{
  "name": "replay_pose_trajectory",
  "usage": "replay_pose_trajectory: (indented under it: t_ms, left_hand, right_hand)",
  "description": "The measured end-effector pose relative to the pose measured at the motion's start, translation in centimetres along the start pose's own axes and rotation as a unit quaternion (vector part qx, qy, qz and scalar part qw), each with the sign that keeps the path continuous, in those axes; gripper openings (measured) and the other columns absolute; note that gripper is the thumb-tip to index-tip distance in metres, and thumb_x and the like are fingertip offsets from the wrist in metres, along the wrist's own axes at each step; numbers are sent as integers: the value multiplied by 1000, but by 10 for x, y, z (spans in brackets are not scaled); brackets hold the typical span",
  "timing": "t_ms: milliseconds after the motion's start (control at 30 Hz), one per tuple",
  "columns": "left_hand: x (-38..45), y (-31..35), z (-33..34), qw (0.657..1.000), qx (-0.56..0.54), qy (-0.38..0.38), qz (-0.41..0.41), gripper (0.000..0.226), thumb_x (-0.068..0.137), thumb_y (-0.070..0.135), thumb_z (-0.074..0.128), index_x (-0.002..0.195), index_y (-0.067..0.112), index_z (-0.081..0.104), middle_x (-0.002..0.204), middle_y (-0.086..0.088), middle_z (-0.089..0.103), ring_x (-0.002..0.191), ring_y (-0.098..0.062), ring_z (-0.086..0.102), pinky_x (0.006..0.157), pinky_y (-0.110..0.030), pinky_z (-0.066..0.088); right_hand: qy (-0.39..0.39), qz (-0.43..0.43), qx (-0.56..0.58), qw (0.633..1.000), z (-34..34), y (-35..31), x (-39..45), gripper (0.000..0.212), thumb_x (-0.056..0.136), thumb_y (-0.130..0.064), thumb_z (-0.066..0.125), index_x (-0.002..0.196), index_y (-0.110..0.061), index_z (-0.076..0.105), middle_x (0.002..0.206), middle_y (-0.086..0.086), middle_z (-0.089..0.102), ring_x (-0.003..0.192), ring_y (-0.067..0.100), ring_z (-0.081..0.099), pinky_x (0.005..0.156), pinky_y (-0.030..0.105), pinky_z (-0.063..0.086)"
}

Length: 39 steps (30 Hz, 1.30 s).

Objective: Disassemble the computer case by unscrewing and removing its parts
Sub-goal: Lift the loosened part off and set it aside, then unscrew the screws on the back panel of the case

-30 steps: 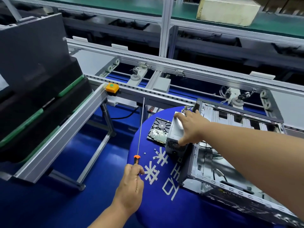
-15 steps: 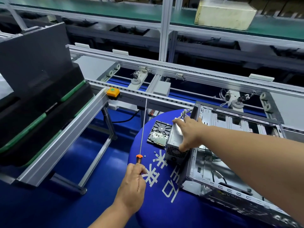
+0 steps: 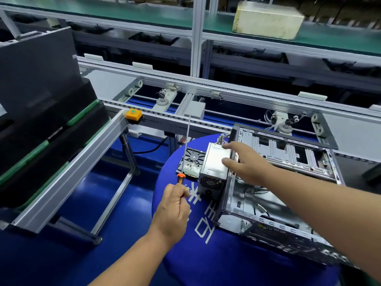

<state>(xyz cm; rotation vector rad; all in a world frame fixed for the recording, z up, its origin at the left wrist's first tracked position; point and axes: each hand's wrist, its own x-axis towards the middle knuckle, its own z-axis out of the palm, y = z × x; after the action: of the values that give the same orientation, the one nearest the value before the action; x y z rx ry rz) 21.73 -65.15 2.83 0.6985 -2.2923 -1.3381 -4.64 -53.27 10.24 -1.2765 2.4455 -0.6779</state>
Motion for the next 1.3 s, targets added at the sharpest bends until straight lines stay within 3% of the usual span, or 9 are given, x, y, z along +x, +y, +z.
replay_pose_trajectory:
  t_ms: [167,267,367,467,567,700,867,1033,1300]
  left_hand:
    - [-10,20,12,999,19,19,21,22,98,33,35,96,44,54,97,15,50,73,-17,54,62,-35,51]
    - [-27,36,27,999,-14,29,17,32,100,31,38,118,49,58,98,11,56,69,-16,54,68,-43,54]
    - [-45,56,50,998,-35,53,1,53,95,26,42,141,53,47,97,14,62,72,-13,57,67,-33,55]
    - [-63,76,79,995,-67,75,-30,63,89,25,43,141,59,42,82,19,58,59,-5,47,56,-22,46]
    - [-85,87,110,993,-70,87,-38,58,87,25,43,136,55,51,83,17,59,58,-7,44,55,-25,44]
    - [-119,96,140,990,-58,119,-46,47,94,31,49,136,52,55,89,4,66,60,-7,49,56,-28,48]
    - [-155,110,151,991,4,128,-40,36,98,43,50,130,57,54,75,14,56,60,-7,48,60,-26,48]
    - [-179,123,149,988,34,148,-40,37,95,46,48,129,60,51,67,15,50,59,-7,45,59,-18,42]
    - [-229,130,138,985,53,153,-67,37,96,40,51,128,59,54,66,14,49,57,-8,42,58,-21,41]
  right_hand:
    - [49,18,68,996,1,21,-57,45,98,-49,54,141,-35,50,138,-12,54,119,6,51,94,25,41]
    - [41,31,103,993,1,37,-88,42,98,-43,59,139,-39,49,141,-11,54,126,8,49,105,35,43]
    - [11,47,142,989,0,52,-112,43,97,-40,63,138,-40,49,129,-6,62,119,17,60,101,46,52]
    - [10,36,189,981,-2,67,-131,38,97,-37,63,134,-39,51,114,-12,66,103,11,67,90,40,58]
    - [9,20,213,977,-7,83,-144,37,98,-35,63,134,-34,53,119,-12,63,105,2,63,91,31,54]
    - [-15,19,282,959,-14,95,-154,31,101,-32,60,131,-31,56,119,-5,63,104,15,66,90,45,59]
    - [-43,57,417,906,-24,84,-148,24,106,-31,49,123,-25,64,113,13,71,104,35,69,89,58,57]
    - [-74,115,529,838,-39,63,-140,39,108,-36,45,114,-5,67,89,10,75,71,24,69,58,34,54]
    - [-102,139,489,855,-29,58,-154,32,104,-27,58,83,-19,82,87,6,77,72,20,67,57,29,51]
